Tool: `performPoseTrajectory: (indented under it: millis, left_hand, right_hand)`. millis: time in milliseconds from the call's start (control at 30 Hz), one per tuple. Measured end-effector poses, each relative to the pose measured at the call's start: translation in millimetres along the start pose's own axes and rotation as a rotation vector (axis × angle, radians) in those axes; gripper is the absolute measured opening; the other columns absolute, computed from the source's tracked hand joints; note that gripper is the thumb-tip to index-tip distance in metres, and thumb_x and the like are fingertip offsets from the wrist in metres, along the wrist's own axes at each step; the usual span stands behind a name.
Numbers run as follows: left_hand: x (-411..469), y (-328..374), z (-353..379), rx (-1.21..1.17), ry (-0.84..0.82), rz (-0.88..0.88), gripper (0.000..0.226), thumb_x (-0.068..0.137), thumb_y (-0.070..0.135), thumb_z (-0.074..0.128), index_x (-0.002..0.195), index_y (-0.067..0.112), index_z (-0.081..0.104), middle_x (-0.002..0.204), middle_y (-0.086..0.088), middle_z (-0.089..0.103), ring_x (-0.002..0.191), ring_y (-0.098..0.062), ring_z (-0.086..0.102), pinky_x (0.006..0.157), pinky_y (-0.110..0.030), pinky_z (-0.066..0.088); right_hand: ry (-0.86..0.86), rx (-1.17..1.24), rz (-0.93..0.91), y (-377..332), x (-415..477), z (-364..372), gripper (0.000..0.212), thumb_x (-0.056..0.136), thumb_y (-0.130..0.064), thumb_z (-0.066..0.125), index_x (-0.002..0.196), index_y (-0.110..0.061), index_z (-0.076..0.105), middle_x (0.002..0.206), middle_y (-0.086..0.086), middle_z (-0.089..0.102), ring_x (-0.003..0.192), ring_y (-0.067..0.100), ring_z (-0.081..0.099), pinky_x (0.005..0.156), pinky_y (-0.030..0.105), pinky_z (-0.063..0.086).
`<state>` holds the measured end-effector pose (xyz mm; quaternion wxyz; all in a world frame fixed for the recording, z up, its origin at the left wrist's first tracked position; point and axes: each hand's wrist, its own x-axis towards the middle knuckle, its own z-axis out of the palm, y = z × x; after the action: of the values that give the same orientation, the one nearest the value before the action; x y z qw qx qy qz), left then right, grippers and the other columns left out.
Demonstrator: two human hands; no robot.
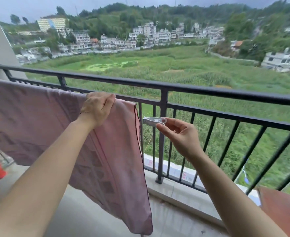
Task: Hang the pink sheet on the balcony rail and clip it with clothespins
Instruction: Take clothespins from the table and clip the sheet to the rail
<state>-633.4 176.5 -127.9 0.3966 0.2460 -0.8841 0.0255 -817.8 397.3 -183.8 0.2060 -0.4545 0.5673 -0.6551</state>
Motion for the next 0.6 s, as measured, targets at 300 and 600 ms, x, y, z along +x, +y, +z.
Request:
performPoseTrajectory:
  millis: [300, 600]
  left_hand:
    - [16, -9, -15, -0.174, -0.216, -0.222, 0.054, 0.093, 0.062, 0.038, 0.104, 0.019, 0.069, 0.111, 0.003, 0.066, 0.106, -0.019, 0.059, 0.094, -0.035, 0.044]
    - [68, 55, -30, 0.156, -0.984, 0.036, 0.059, 0.064, 0.041, 0.088, 0.118, 0.035, 0.063, 0.113, 0.014, 0.058, 0.109, -0.012, 0.054, 0.089, -0.028, 0.042]
  right_hand:
    - [-0.011, 0.029, -0.021, 7, -4, -1, 0.039, 0.073, -0.032, 0.076, 0.109, -0.021, 0.069, 0.098, -0.001, 0.076, 0.09, 0.013, 0.073, 0.079, 0.021, 0.058]
    - [0.027, 0.023, -0.017, 10, -10, -21, 0.033, 0.076, -0.026, 0.079, 0.107, -0.025, 0.069, 0.094, -0.003, 0.077, 0.089, 0.015, 0.073, 0.077, 0.02, 0.057]
